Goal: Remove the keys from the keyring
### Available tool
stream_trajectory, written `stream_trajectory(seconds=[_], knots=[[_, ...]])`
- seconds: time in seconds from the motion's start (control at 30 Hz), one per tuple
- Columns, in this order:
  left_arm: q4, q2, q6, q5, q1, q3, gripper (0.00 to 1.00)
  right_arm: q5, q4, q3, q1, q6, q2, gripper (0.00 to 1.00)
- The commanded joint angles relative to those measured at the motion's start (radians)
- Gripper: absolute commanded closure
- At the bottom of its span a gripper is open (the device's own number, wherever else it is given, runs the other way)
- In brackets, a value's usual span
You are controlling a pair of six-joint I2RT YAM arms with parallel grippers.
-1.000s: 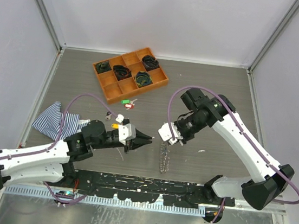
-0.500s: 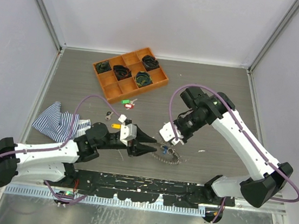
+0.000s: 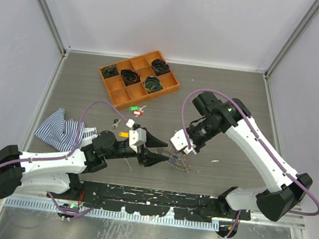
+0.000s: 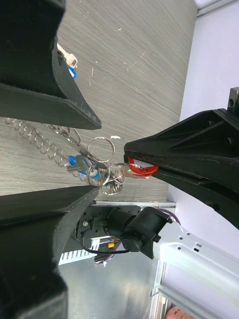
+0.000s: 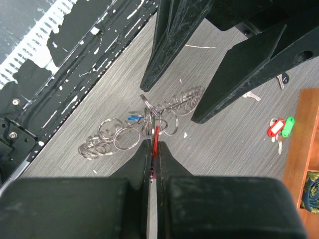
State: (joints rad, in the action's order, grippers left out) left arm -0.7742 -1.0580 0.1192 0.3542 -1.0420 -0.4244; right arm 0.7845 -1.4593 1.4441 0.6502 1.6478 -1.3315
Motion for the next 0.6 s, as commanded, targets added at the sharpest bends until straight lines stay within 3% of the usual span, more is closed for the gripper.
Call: stream_trajectory(seconds=[0.0,0.2,0.37,0.57], knots=[[-0.043,-0.003,-0.022,-0.005,0.003,-0.015,0.49,0.062,0.000,0.035,-0.005,0.011,0.004,0.99],[-0.021,0.004,-0.060,0.009,0.003,-0.025,0.49,0.072,0.000,0.030,-0.005,0.009,0.008,0.99],[0.030,0.092,-0.088,0.019,0.003,-0.001,0.37,0.073,0.000,0.023,-0.006,0.009,0.013,0.99],[0.046,0.088,-0.064,0.034,-0.003,-0.020,0.36,0.087,0.001,0.022,-0.005,0.007,0.013,0.99]])
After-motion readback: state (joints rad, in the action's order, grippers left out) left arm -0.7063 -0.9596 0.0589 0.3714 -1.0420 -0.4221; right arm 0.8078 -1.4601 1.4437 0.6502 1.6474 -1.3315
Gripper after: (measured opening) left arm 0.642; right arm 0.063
